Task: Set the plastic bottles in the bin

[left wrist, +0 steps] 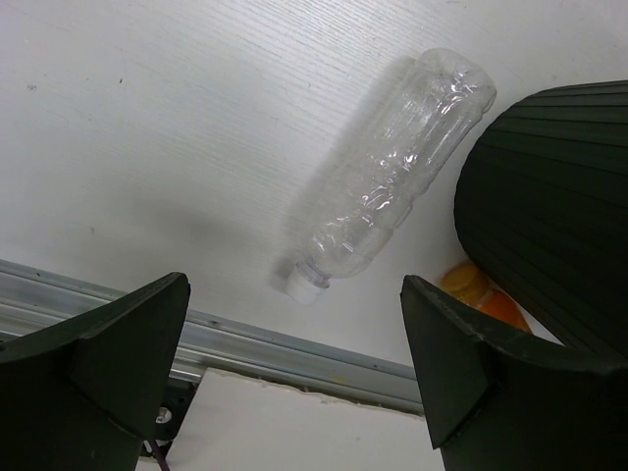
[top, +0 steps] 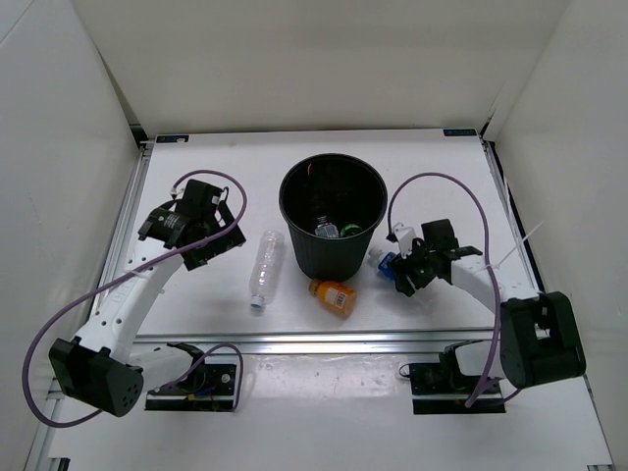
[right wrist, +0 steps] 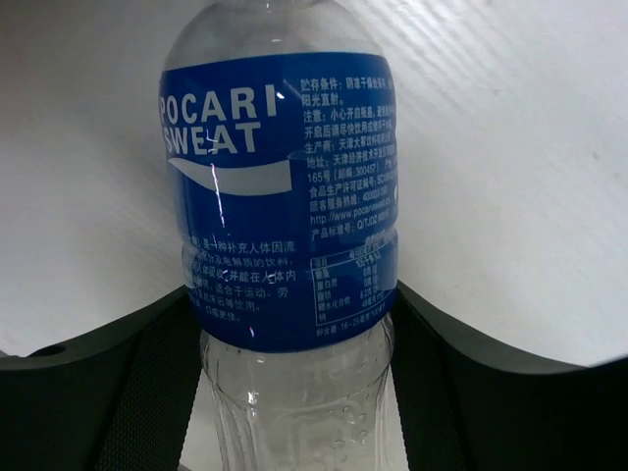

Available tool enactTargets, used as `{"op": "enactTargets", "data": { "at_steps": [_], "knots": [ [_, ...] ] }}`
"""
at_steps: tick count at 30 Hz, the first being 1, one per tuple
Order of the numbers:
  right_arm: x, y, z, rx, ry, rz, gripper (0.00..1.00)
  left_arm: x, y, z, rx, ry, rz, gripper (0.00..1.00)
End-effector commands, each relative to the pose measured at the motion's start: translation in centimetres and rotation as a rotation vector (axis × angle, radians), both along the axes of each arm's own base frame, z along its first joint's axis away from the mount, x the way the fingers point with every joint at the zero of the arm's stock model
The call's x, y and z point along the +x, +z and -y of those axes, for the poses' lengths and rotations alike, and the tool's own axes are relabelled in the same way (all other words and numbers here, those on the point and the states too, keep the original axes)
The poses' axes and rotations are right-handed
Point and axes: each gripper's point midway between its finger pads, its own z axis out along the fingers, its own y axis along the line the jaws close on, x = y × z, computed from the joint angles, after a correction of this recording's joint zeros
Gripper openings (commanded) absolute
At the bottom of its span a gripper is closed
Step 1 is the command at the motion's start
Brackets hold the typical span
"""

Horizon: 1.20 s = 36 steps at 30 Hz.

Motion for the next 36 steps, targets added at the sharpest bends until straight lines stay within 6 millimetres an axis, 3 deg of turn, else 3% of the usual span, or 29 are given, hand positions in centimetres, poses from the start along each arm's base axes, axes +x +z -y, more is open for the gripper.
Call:
{"op": "enactTargets", "data": {
  "at_steps": [1,5,11,13,14,15,19,21,24,25,27,30,31,33,36],
  "knots": [
    [2.1,0.6,1.1,-0.040,-0.109,0.011,0.69,0.3,1.2,0.1,-0.011,-0.019,0.038,1.00],
    [2.9,0.0,4.6,-0.146,-0.277,-0.034,0.64,0.0,1.4,-0.2,-0.008,-0.014,0.053,1.00],
    [4.8,0.1,7.0,-0.219,-0.510,-0.106,0.40,-0.3,1.2,-0.5,0.000,-0.009,0.055,1.00],
    [4.8,0.4,7.0,-0.218,-0.567,-0.170,0.29,-0.3,1.2,-0.6,0.007,-0.004,0.058,1.00],
    [6.0,1.0,6.6,-0.184,-0.610,-0.186,0.23,-0.3,1.2,-0.6,0.007,-0.004,0.058,1.00],
    [5.6,1.3,5.5,-0.136,-0.612,-0.244,0.18,-0.4,1.4,-0.6,0.003,-0.004,0.068,1.00],
    [6.7,3.2,3.4,-0.011,-0.751,-0.274,0.13,-0.6,0.8,-0.7,0.004,0.004,0.051,1.00],
    [7.5,5.4,2.7,0.066,-0.815,-0.223,0.10,-0.6,0.8,-0.7,0.004,0.005,0.051,1.00],
    [9.1,10.5,2.3,0.152,-0.835,-0.083,0.10,-1.0,0.0,-0.8,0.007,0.012,0.028,1.00],
    [9.9,13.8,2.3,0.199,-0.840,0.016,0.10,-1.0,0.0,-0.8,0.002,0.020,0.029,1.00],
    [10.4,17.3,2.4,0.257,-0.856,0.104,0.10,-1.1,-0.8,-1.0,0.010,0.033,0.016,1.00],
    [10.9,24.8,2.1,0.389,-0.855,0.270,0.05,-1.3,-1.5,-1.0,0.008,0.044,0.004,1.00],
    [11.3,26.2,1.8,0.418,-0.840,0.295,0.05,-1.1,-1.8,-0.9,0.002,0.051,0.007,1.00],
    [11.1,30.2,-0.3,0.498,-0.748,0.352,0.04,-0.5,-1.7,-0.9,-0.002,0.056,0.040,1.00],
    [11.2,34.0,-3.4,0.579,-0.631,0.417,0.04,-0.1,-2.2,-0.9,0.001,0.061,0.056,1.00]
  ]
}}
